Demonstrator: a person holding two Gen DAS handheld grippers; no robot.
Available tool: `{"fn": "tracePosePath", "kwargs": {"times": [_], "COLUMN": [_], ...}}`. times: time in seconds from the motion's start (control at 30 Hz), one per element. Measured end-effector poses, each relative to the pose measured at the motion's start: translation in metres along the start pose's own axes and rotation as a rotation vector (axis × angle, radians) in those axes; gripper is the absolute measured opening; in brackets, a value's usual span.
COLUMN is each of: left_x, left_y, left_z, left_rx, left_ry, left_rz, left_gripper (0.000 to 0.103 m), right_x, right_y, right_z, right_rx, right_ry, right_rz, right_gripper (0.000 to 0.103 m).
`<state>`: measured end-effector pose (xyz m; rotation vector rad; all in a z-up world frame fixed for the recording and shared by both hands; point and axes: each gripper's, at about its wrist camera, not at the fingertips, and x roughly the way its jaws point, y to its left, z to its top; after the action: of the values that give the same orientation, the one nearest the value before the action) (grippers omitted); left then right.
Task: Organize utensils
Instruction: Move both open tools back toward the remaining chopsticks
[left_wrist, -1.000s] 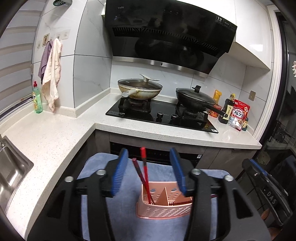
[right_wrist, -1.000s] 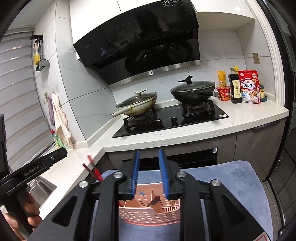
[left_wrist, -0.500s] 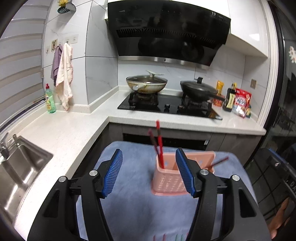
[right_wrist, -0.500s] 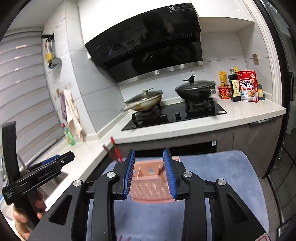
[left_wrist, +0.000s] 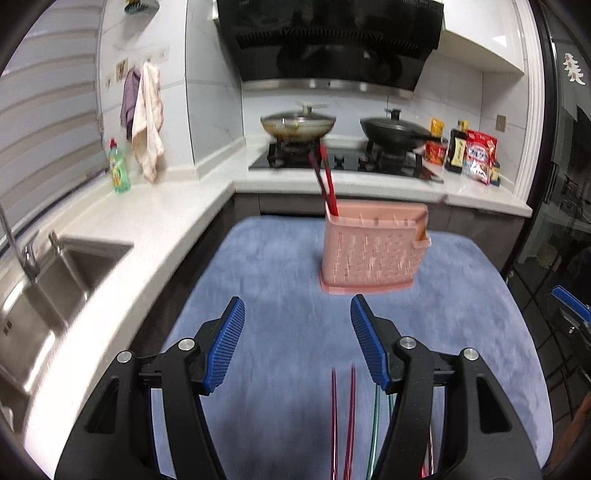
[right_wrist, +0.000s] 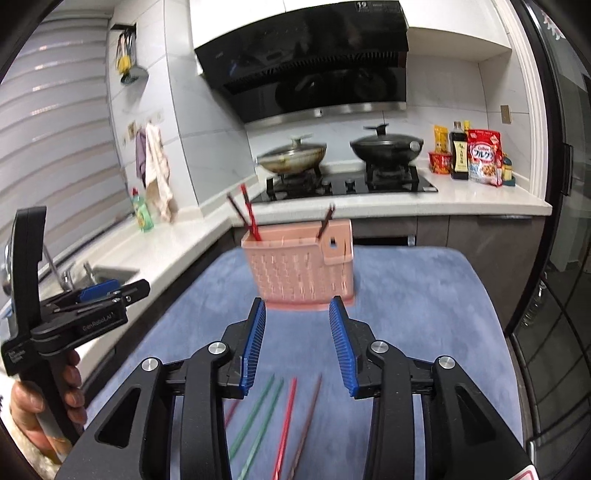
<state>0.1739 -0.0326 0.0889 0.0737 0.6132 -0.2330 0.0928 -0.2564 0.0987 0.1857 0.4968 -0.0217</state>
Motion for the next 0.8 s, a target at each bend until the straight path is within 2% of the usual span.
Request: {"fn": "tracePosePath", "kwargs": {"times": [0.37,0.8], "left_x": [-0.006,-0.004], "left_y": [0.005,0.008], "left_z": [-0.085,-0.145], "left_rx": [-0.011,-0.022], "left_ry": [0.114,0.204], "left_rz": [0.022,0.026], "left_gripper": [0.057,0.057], "right_x": [-0.01,-0.001], "right_y": [0.004,0.014], "right_z": [-0.081,-0.156], "right_rx": [-0.018,-0.018], "right_ry": [0.115,0.244], "right_rz": [-0.067,-0.101], "right_gripper": [0.036,0.036]}}
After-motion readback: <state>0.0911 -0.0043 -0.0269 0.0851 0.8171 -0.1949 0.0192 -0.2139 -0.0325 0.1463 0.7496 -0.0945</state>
